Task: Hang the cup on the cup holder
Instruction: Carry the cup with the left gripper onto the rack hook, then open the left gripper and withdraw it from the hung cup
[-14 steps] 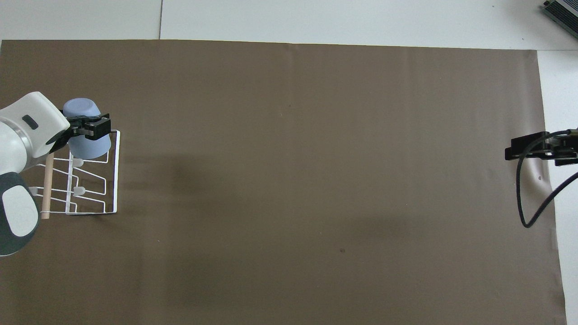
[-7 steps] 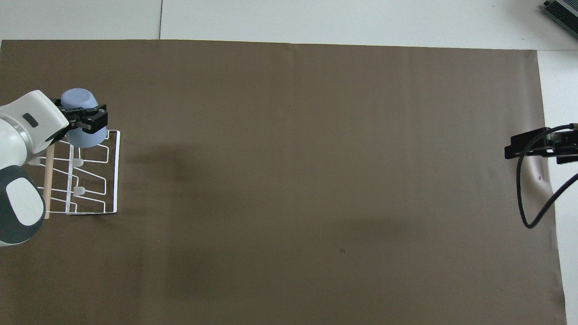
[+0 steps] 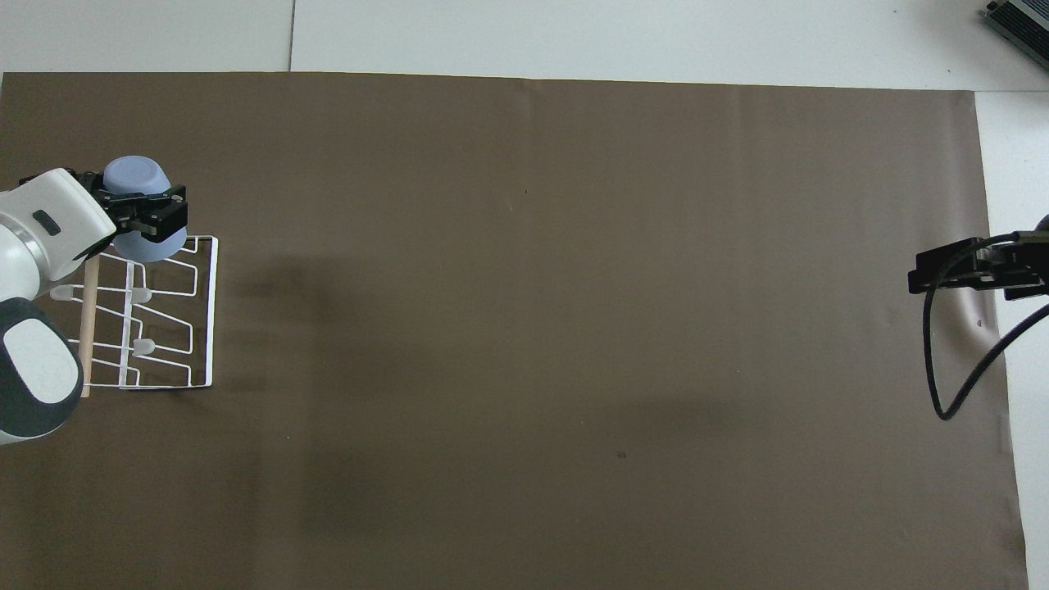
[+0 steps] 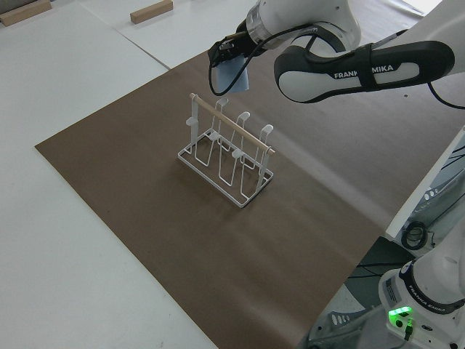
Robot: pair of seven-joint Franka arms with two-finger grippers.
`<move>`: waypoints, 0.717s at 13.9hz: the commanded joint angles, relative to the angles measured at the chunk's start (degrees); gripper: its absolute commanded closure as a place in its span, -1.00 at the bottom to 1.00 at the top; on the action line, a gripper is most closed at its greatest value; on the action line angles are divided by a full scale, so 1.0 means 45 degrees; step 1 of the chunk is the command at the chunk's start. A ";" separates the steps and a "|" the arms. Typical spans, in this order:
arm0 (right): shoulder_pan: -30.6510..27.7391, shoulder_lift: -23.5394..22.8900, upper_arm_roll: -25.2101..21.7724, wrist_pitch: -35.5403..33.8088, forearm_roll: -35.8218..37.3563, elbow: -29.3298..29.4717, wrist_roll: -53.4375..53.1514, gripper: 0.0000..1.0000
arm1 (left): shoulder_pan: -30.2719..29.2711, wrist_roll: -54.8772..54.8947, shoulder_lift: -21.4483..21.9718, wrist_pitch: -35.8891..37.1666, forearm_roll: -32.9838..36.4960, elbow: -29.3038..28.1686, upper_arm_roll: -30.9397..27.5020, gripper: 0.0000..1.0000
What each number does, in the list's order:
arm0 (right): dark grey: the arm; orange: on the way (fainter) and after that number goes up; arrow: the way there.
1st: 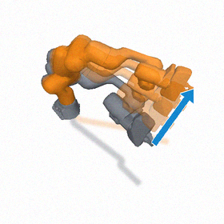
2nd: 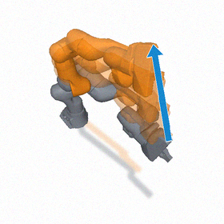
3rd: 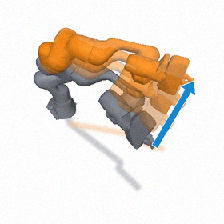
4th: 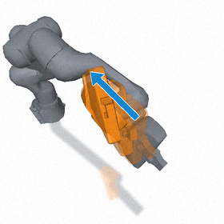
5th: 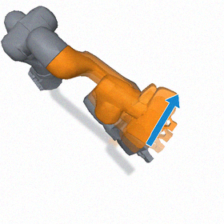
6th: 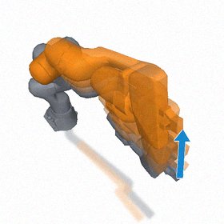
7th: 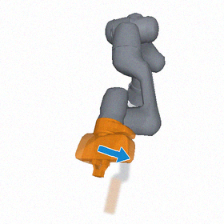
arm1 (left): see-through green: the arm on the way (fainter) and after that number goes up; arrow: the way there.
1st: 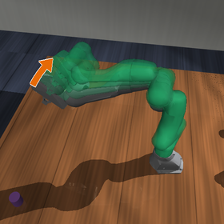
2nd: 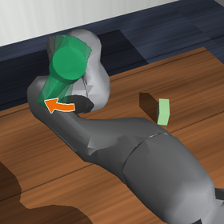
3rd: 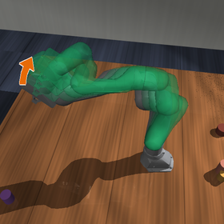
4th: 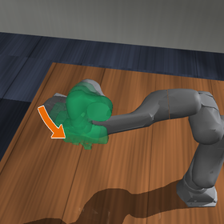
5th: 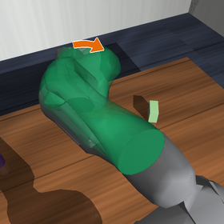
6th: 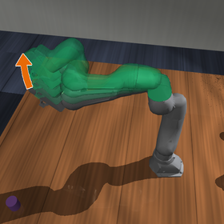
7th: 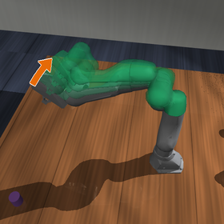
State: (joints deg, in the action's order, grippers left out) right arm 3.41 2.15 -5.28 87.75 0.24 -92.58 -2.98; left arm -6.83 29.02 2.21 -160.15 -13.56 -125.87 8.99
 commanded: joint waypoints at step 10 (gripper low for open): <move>0.0161 0.0362 0.0157 -0.0476 0.0571 0.0338 0.0251 -1.00 | -0.0572 0.0388 -0.0315 -0.1091 -0.0717 -0.0719 0.0111 1.00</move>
State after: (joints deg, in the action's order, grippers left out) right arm 3.85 3.51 -4.87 86.73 1.34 -91.65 -2.85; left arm -8.52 29.20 1.54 -162.84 -15.20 -128.21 8.95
